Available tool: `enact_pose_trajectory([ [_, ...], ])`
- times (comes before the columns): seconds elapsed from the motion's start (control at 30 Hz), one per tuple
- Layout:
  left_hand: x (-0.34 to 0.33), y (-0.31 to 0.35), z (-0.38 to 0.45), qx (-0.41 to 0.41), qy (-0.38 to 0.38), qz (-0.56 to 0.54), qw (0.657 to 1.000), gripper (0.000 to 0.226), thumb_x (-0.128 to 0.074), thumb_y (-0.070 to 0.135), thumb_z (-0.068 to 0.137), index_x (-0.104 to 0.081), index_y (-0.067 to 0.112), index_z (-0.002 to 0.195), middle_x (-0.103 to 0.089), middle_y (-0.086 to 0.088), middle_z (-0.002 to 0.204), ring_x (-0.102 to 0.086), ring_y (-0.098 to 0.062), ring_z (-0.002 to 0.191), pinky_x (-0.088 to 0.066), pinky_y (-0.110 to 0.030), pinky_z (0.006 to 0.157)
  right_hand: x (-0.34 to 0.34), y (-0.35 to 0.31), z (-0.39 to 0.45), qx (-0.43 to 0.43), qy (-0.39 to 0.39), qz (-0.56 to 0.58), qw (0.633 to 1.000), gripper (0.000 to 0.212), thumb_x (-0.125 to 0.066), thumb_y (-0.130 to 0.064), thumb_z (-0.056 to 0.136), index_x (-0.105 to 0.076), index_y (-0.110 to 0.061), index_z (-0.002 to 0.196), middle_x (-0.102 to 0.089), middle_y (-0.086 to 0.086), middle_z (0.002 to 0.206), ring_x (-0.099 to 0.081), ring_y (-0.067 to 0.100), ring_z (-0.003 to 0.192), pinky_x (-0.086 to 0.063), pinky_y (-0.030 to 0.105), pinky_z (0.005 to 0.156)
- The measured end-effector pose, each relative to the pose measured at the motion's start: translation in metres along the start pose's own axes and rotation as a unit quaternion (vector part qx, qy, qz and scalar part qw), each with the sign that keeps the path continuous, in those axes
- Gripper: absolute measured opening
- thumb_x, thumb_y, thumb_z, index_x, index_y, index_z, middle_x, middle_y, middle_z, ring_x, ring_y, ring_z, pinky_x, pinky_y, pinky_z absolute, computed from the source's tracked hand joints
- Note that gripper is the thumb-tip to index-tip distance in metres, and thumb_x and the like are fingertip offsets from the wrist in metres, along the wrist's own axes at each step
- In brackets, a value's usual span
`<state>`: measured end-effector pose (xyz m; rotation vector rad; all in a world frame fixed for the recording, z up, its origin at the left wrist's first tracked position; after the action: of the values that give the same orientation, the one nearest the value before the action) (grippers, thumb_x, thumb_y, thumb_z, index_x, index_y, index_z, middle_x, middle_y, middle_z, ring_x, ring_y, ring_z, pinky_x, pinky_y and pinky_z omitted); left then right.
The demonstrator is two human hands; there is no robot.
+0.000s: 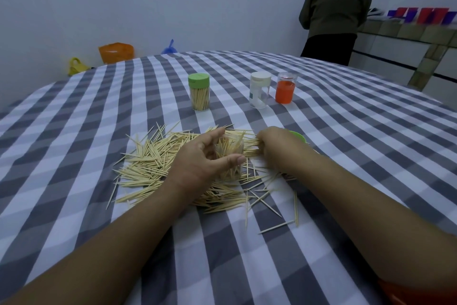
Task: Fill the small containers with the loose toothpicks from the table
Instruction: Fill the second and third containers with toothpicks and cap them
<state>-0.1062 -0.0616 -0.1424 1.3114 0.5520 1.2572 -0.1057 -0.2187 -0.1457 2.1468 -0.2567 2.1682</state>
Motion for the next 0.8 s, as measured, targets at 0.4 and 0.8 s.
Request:
enact_pose_trajectory([
  [0.4, -0.001, 0.000, 0.001, -0.006, 0.000, -0.016, 1.000, 0.094, -0.077, 0.043, 0.050, -0.049, 0.017, 0.136, -0.063, -0.005, 0.124, -0.062, -0.011, 0.110, -0.051, -0.018, 0.089, 0.015, 0.012, -0.012, -0.011, 0.001, 0.481, 0.877, 0.015, -0.043, -0.011, 0.099, -0.057, -0.010, 0.095, -0.064, 0.004, 0.082, -0.063, 0.021, 0.082, -0.052, 0.038, 0.082],
  [0.8, -0.002, 0.006, -0.002, -0.025, 0.003, -0.010, 1.000, 0.087, -0.079, 0.035, 0.058, -0.049, 0.016, 0.137, -0.062, -0.008, 0.125, -0.061, -0.002, 0.105, -0.047, -0.005, 0.075, 0.025, -0.008, -0.019, -0.034, 0.080, 0.775, 0.626, 0.016, -0.033, -0.015, 0.103, -0.049, -0.012, 0.103, -0.067, 0.011, 0.083, -0.068, 0.025, 0.082, -0.054, 0.039, 0.081],
])
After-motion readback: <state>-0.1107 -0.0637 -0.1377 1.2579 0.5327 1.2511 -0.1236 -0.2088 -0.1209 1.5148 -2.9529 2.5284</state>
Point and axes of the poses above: each hand's wrist, its own z-axis towards the middle knuckle, its own x-axis out of the back of the hand, y = z × x, the point moved 9 cm from there along z, towards the middle knuckle
